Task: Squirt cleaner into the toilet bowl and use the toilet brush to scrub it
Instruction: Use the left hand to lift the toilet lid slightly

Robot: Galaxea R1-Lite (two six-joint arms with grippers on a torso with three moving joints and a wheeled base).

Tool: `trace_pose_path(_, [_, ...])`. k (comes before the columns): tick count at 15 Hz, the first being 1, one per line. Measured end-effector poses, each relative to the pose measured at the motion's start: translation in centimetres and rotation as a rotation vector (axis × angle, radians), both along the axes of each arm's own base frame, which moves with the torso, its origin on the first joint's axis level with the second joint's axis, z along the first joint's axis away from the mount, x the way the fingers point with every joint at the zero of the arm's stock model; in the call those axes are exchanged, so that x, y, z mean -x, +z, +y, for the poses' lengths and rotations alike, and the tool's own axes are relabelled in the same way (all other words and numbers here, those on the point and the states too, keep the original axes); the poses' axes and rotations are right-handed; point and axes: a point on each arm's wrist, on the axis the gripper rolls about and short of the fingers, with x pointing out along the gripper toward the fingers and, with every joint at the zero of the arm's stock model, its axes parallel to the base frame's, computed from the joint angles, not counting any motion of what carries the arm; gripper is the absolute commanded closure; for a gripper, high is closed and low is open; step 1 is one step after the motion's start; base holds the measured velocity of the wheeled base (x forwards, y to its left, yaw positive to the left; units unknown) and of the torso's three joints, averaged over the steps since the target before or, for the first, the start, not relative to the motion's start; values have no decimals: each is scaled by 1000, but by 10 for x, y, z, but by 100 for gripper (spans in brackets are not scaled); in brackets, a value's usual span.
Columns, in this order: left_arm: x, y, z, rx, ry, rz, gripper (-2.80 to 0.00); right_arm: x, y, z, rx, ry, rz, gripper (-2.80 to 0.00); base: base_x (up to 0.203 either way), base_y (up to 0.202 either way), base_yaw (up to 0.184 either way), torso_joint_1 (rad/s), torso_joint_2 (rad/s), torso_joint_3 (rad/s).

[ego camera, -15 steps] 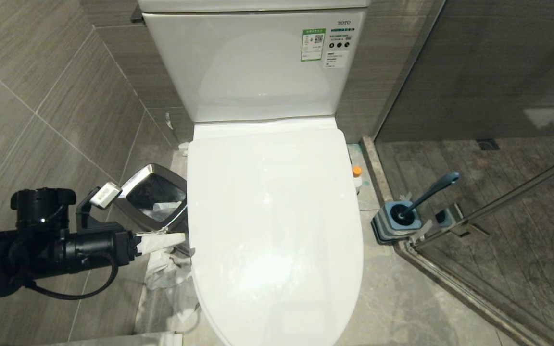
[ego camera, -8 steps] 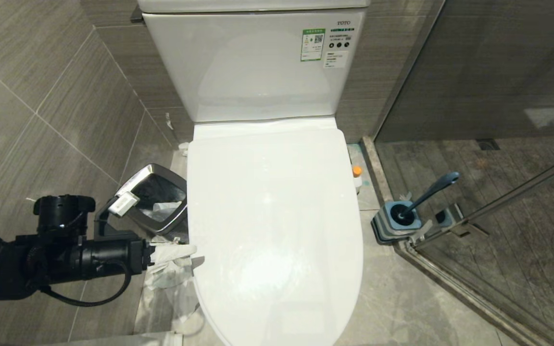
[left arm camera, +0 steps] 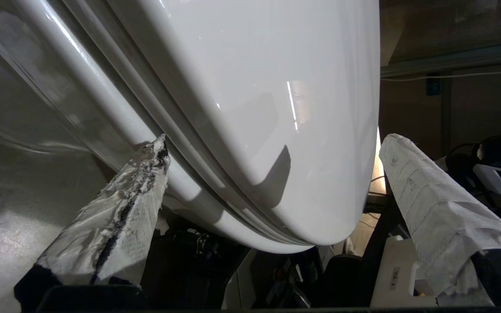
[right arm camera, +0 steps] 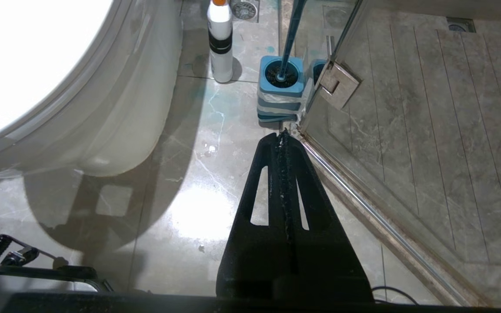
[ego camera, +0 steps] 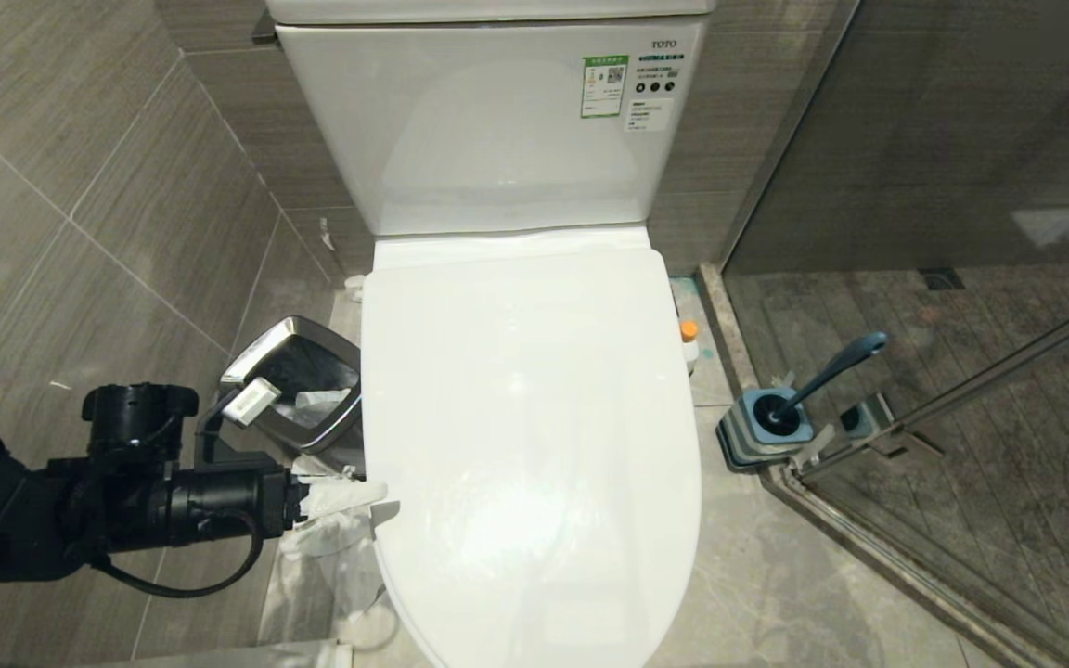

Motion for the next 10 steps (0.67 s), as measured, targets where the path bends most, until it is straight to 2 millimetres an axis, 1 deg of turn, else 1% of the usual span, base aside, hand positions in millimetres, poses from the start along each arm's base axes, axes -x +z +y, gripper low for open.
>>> trace_pose_path(10, [7,-8,-11,-17,-46,-1,-280,0,0,0,0,0,0,0,0,0,0,0,0,0])
